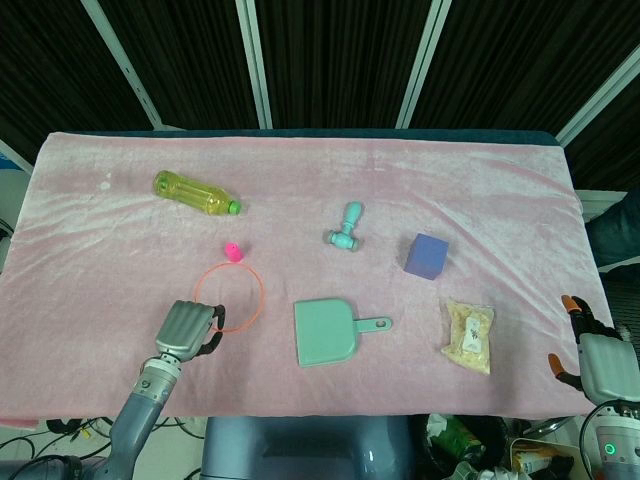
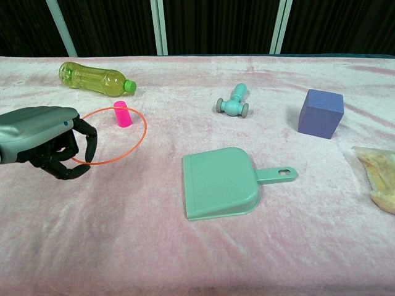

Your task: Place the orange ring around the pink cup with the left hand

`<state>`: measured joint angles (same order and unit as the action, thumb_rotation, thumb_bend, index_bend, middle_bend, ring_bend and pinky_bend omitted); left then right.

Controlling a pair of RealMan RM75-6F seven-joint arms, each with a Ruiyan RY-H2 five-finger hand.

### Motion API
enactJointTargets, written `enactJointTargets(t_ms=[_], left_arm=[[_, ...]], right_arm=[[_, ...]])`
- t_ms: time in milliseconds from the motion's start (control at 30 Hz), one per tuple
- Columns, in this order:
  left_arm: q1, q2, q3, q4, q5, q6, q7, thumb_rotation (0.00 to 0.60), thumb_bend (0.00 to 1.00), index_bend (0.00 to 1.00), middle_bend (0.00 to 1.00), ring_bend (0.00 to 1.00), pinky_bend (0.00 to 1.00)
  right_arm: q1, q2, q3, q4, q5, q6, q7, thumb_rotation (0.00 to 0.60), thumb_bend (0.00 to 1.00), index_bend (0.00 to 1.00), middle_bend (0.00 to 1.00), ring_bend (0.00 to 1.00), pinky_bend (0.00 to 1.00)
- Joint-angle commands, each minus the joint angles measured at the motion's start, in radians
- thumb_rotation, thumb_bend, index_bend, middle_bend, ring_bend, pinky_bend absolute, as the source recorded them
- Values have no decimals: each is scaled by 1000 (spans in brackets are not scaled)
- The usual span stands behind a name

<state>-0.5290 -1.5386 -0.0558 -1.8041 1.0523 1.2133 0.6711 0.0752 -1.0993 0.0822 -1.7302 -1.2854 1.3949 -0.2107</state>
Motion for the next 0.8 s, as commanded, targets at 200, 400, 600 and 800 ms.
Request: enactJointTargets(t_ms=[200, 400, 600, 800], left_arm=[[-65, 24, -109, 0, -67, -19, 38, 600, 479, 678, 955, 984, 1000], [-135, 9, -193, 58, -195, -66, 82, 600, 479, 679, 955, 984, 1000], [-182, -22, -222, 136, -278, -110, 85, 600, 478, 678, 955, 984, 1000], [-221, -68, -228, 241, -329, -159, 66, 600, 475, 674, 955, 984, 1000]], right_arm=[[0, -1, -1, 0, 0, 0, -3, 600, 253, 3, 67, 268, 305], [0, -2, 1, 0, 4, 0, -5, 600, 254, 3, 67, 269, 305], [1, -3, 1, 1, 7, -1, -6, 600, 254, 3, 67, 269, 305], [1, -3, 2, 0, 9, -1, -6, 600, 254, 3, 67, 269, 305]])
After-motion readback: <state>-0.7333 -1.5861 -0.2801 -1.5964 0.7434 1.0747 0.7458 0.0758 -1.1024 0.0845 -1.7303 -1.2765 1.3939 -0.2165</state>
